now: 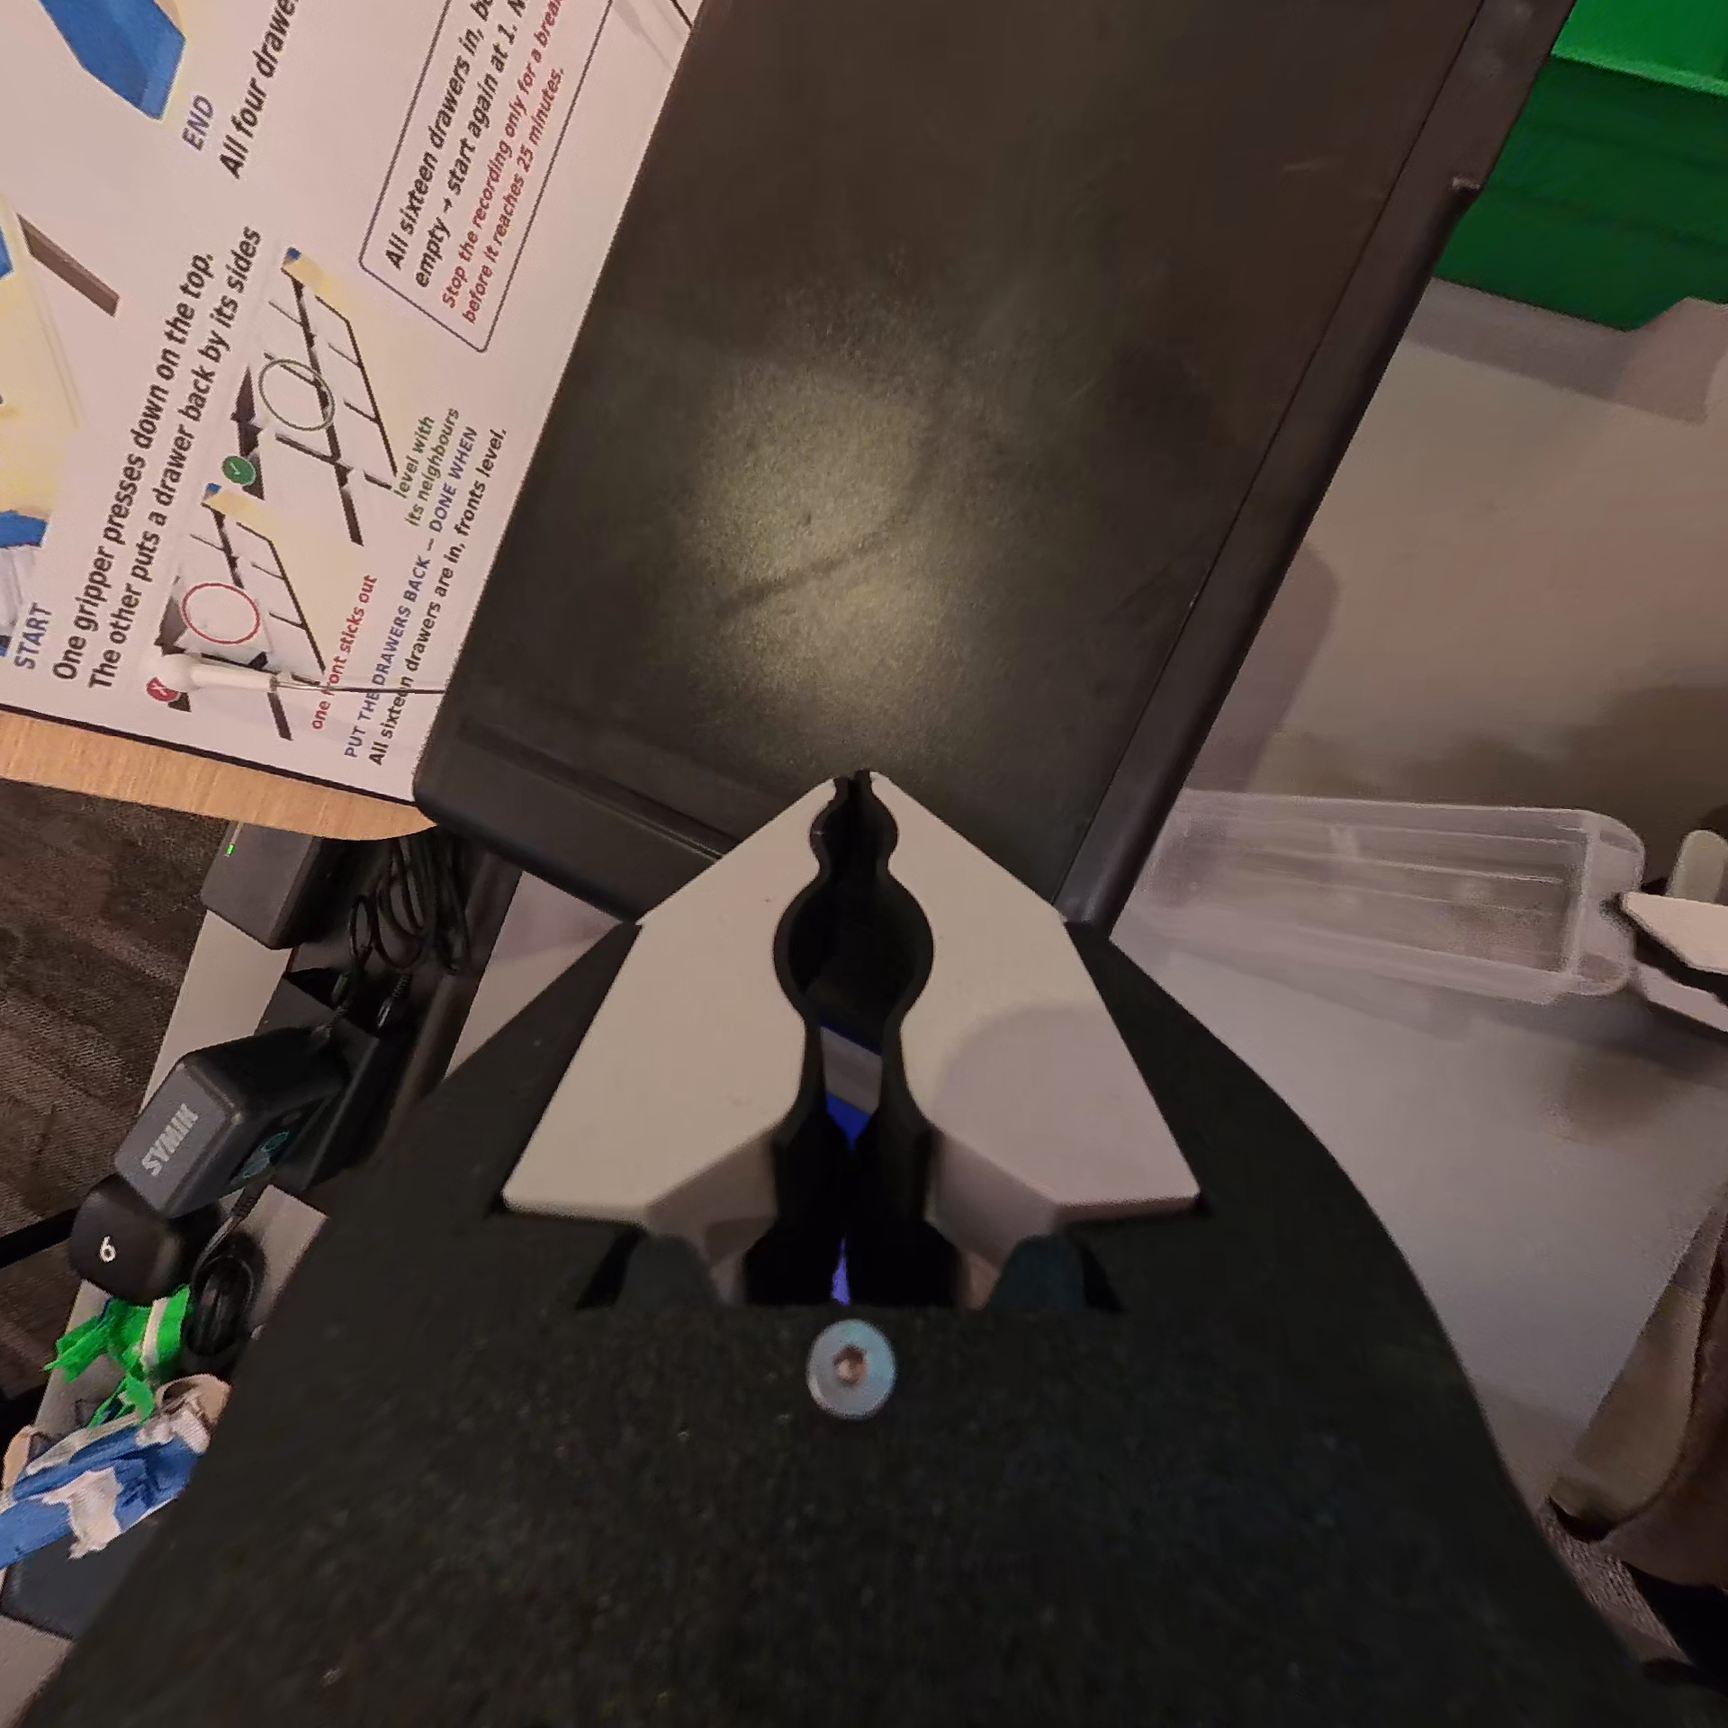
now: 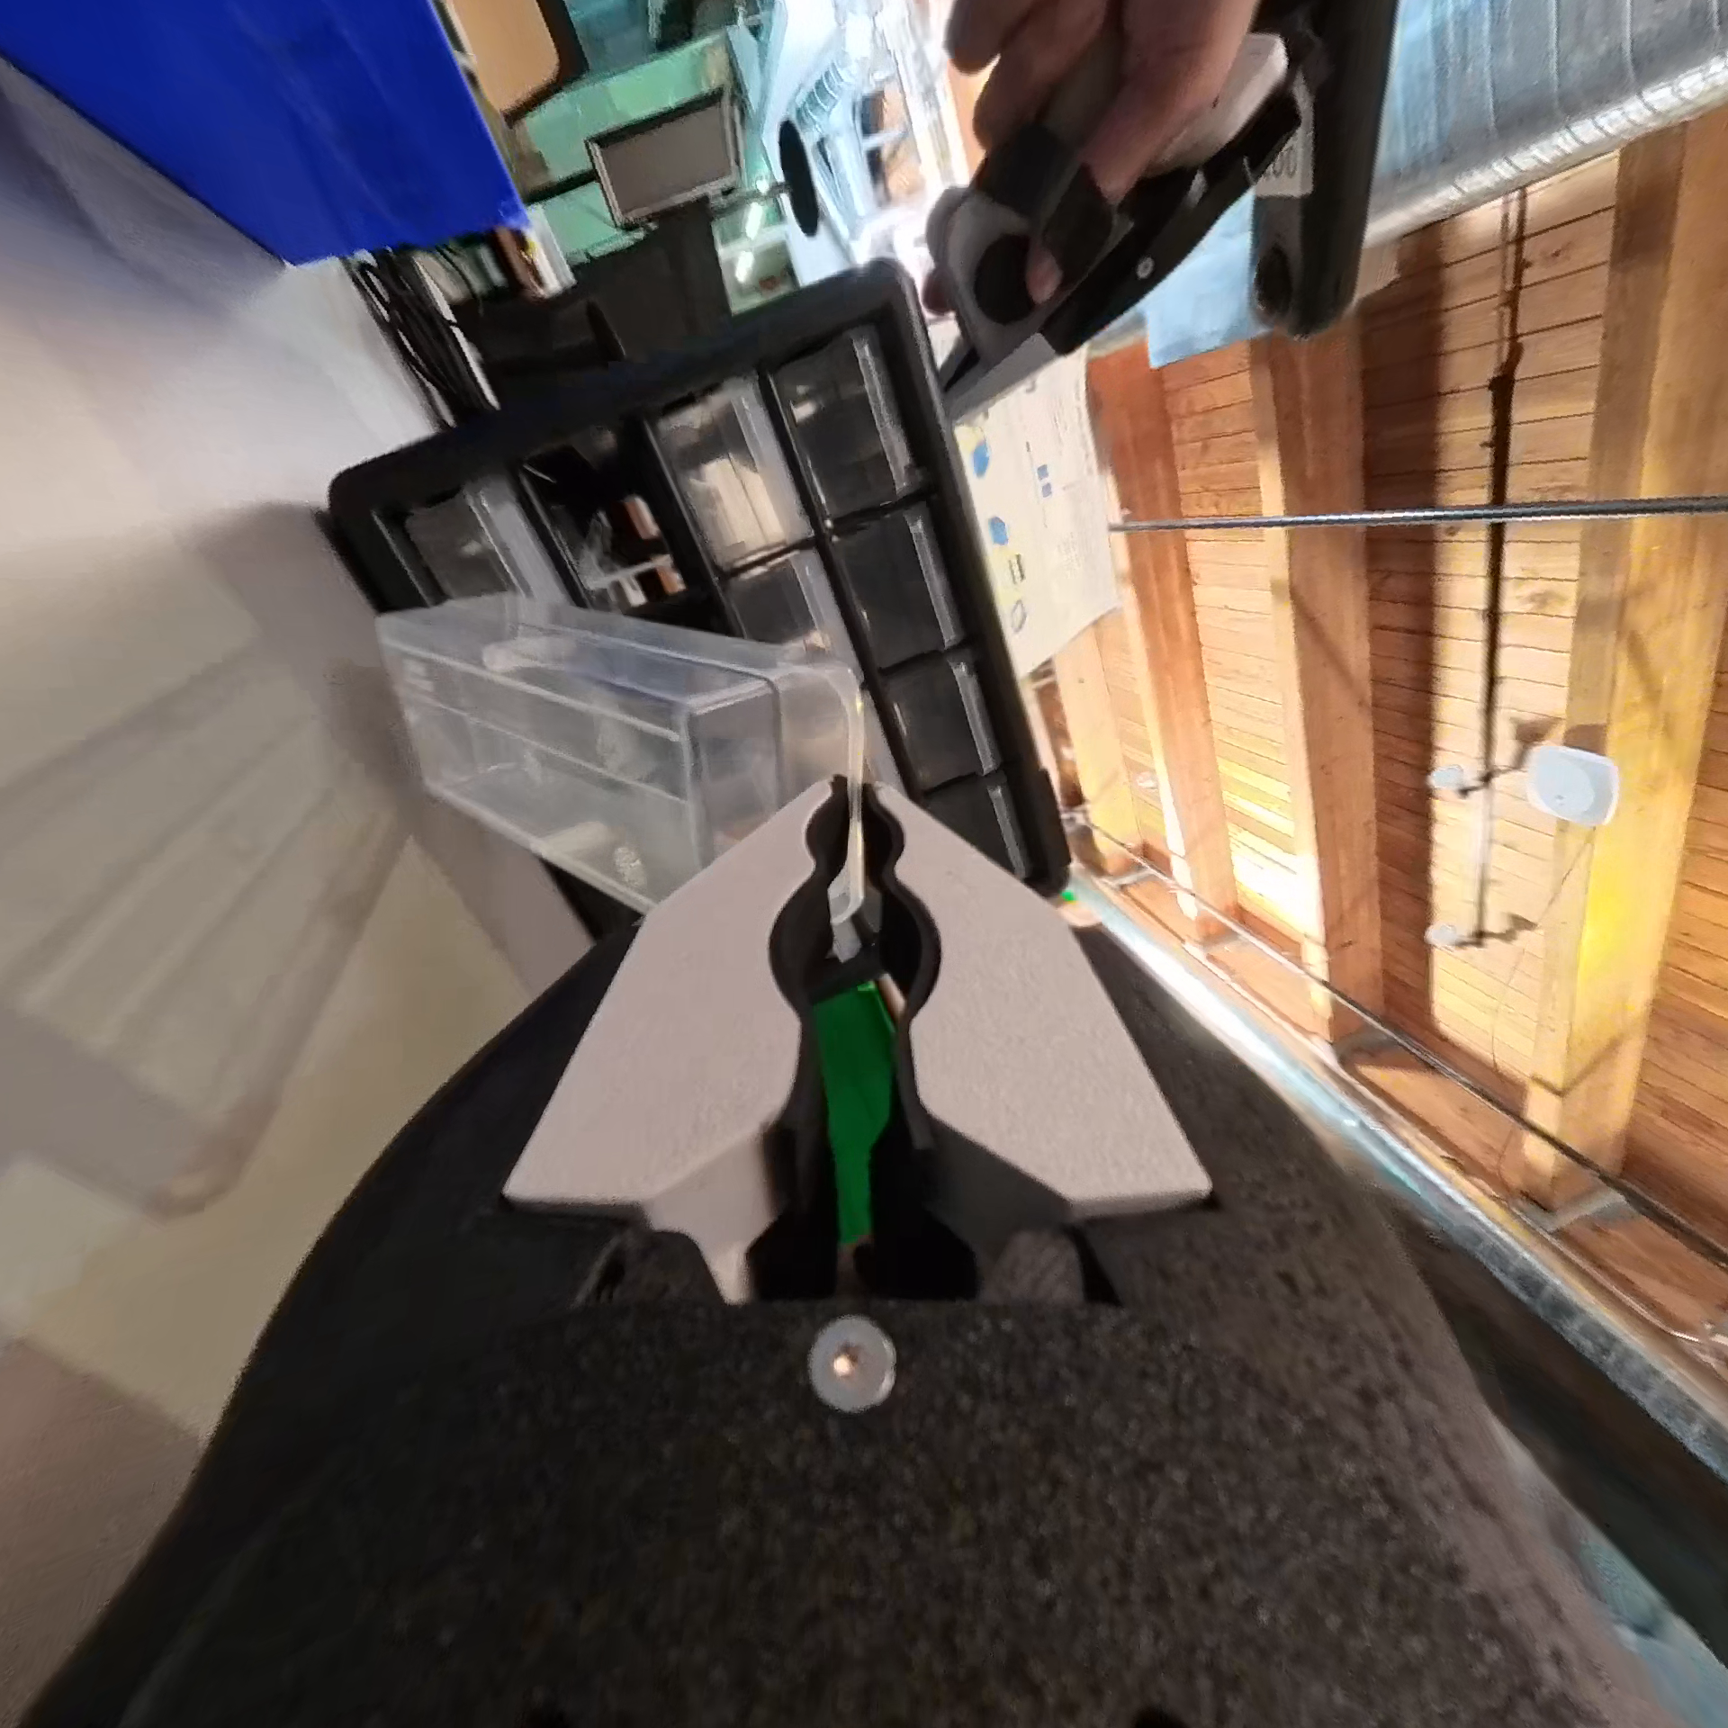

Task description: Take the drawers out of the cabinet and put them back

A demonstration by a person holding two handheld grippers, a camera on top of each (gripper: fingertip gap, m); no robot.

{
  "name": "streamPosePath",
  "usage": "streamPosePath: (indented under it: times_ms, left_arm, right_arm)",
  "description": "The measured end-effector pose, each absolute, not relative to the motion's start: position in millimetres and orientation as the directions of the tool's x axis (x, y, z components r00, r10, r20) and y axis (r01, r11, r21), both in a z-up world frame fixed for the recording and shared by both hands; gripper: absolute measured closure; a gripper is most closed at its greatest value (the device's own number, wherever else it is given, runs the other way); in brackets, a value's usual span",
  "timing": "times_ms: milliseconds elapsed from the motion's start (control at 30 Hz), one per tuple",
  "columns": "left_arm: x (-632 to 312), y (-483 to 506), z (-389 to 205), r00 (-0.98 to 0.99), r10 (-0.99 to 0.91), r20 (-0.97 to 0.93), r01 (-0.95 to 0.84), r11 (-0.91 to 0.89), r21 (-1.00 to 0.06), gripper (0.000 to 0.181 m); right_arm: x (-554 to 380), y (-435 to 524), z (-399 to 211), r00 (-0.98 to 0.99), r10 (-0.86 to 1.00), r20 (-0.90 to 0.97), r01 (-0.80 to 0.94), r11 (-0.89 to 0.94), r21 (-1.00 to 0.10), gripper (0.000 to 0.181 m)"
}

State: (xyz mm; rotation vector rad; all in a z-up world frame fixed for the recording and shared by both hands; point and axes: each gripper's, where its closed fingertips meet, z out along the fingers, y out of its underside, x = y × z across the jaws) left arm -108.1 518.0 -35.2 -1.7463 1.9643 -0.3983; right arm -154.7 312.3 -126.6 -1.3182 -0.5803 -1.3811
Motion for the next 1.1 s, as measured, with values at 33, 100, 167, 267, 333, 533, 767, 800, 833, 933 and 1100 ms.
streamPosePath:
  times_ms: [33, 100, 167, 267, 333, 533, 767, 800, 833, 933, 1100]
  left_arm:
    - [-108, 518, -35, -0.071, -0.985, -0.156, -0.844, 0.143, -0.517, 0.181]
    - [-108, 518, -35, -0.07, -0.986, -0.153, -0.841, 0.14, -0.523, 0.181]
    - [-108, 518, -35, -0.067, -0.986, -0.151, -0.838, 0.138, -0.527, 0.181]
    - [-108, 518, -35, -0.07, -0.985, -0.16, -0.837, 0.145, -0.528, 0.181]
    - [-108, 518, -35, -0.072, -0.984, -0.165, -0.837, 0.149, -0.526, 0.181]
    - [-108, 518, -35, -0.075, -0.979, -0.189, -0.839, 0.164, -0.519, 0.181]
    - [-108, 518, -35, -0.055, -0.978, -0.202, -0.838, 0.155, -0.523, 0.181]
    - [-108, 518, -35, -0.054, -0.977, -0.208, -0.839, 0.157, -0.52, 0.181]
    - [-108, 518, -35, -0.053, -0.975, -0.214, -0.841, 0.159, -0.517, 0.181]
    - [-108, 519, -35, -0.056, -0.972, -0.23, -0.85, 0.167, -0.5, 0.181]
    - [-108, 519, -35, -0.056, -0.97, -0.237, -0.862, 0.167, -0.478, 0.181]
  right_arm:
    - [-157, 305, -126, 0.245, -0.342, 0.907, 0.904, -0.258, -0.342, 0.18]
    - [-154, 287, -122, 0.258, -0.324, 0.91, 0.91, -0.234, -0.342, 0.18]
    - [-151, 267, -122, 0.25, -0.289, 0.924, 0.922, -0.22, -0.319, 0.18]
    - [-154, 237, -132, 0.253, -0.165, 0.953, 0.943, -0.176, -0.281, 0.179]
    - [-154, 220, -136, 0.236, -0.088, 0.968, 0.948, -0.197, -0.249, 0.179]
    - [-157, 173, -174, 0.298, 0.264, 0.917, 0.942, -0.234, -0.238, 0.173]
    - [-144, 155, -212, 0.283, 0.426, 0.86, 0.95, -0.246, -0.191, 0.171]
    - [-144, 154, -213, 0.268, 0.426, 0.864, 0.955, -0.233, -0.181, 0.171]
    - [-145, 153, -214, 0.263, 0.43, 0.864, 0.957, -0.227, -0.179, 0.171]
    - [-147, 149, -219, 0.29, 0.448, 0.846, 0.952, -0.229, -0.205, 0.17]
    - [-165, 134, -225, 0.633, 0.514, 0.579, 0.773, -0.39, -0.5, 0.137]
